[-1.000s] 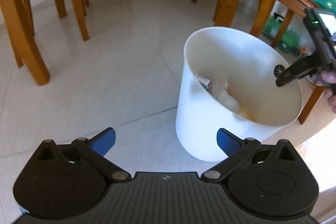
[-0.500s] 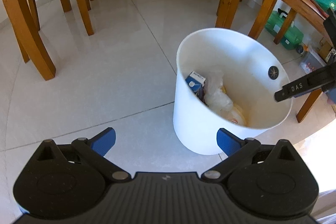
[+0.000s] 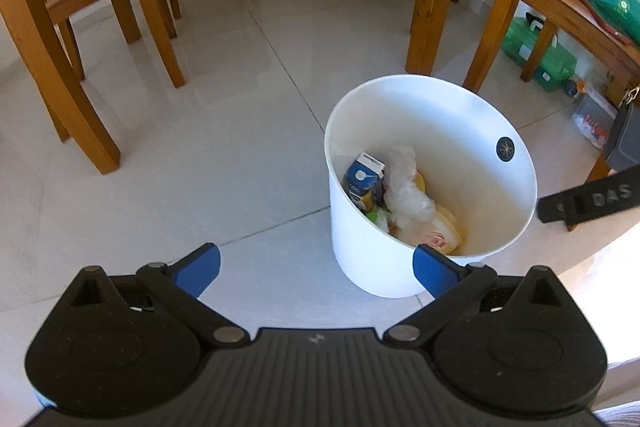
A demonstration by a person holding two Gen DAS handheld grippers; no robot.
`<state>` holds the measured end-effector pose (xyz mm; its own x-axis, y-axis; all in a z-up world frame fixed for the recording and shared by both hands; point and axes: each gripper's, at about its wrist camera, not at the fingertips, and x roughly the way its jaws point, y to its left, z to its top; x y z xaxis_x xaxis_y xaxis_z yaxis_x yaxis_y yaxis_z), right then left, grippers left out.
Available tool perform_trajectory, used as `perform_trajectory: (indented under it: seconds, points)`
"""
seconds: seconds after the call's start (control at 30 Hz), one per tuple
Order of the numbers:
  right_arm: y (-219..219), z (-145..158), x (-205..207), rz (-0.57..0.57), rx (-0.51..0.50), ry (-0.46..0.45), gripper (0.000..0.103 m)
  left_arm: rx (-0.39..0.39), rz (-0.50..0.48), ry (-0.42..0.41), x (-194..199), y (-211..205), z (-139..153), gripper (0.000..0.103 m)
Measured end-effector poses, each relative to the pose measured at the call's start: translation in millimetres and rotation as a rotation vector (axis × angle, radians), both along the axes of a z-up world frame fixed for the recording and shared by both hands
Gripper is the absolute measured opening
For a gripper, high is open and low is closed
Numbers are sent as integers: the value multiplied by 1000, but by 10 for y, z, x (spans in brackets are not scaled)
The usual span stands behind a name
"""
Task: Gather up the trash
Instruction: 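Lower the bin to the floor with the right tool and release it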
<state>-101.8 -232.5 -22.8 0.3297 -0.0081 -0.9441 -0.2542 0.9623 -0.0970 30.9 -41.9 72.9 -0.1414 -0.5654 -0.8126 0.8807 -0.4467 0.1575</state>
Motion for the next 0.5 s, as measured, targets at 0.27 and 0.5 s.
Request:
perform_trajectory:
  seconds: [0.27,0.5]
  points:
    - [-92,274,-377,-81,-5,-75,103,18,60,-19,17,74,144,102]
    - [-17,239,-430,-17,-70,-78,103,54,109,-25,10,14,182,102]
